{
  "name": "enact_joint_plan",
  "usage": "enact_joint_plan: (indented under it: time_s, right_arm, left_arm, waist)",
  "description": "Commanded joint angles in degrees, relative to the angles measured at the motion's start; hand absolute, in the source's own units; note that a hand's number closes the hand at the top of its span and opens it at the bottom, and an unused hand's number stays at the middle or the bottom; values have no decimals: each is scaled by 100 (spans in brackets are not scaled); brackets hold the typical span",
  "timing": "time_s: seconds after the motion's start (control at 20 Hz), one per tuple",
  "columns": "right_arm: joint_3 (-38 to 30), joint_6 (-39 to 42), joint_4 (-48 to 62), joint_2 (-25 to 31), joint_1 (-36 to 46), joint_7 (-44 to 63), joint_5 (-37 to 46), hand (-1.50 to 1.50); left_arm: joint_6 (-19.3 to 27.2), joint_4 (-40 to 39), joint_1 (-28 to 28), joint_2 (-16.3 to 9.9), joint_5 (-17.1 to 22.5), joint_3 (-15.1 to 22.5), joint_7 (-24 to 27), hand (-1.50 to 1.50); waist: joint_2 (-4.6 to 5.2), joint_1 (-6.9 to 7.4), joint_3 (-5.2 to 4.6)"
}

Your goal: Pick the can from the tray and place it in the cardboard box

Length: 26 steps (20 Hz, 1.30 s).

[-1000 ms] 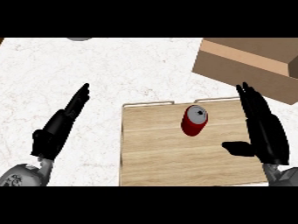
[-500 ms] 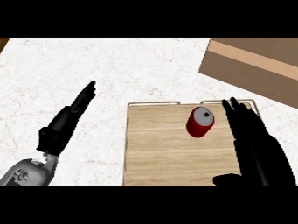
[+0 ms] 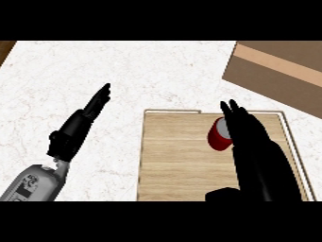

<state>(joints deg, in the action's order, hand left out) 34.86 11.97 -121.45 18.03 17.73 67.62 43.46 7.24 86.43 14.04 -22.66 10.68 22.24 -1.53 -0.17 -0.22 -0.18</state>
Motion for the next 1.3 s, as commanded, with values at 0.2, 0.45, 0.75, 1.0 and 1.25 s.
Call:
enact_joint_plan:
  time_s: [0.2, 0.45, 0.75, 1.0, 1.25]
  right_arm:
    - [-8, 654, 580, -648, 116, 1071, 235, -150]
    - [-369, 751, 1092, -779, 44, 727, 242, -150]
    - [-629, 640, 1314, -937, -8, 116, 722, -150]
    - [-594, 960, 1403, -1374, 54, 169, 946, -150]
    - [-932, 838, 2214, -1496, 122, -395, 1070, -150]
  left_arm:
    - [-57, -230, 57, 199, -192, -12, 91, 0]
    - [-127, 10, -55, 190, -185, -88, 29, 0]
    - [-131, -101, -18, 520, -397, -84, -87, 0]
    - [-530, -105, 137, 358, -229, -541, -157, 0]
    - [-487, -265, 76, 591, -566, -472, -68, 0]
  waist:
    - [12, 2, 9]
    - [13, 38, 12]
    - [13, 17, 17]
    - [14, 21, 15]
    - [23, 32, 17]
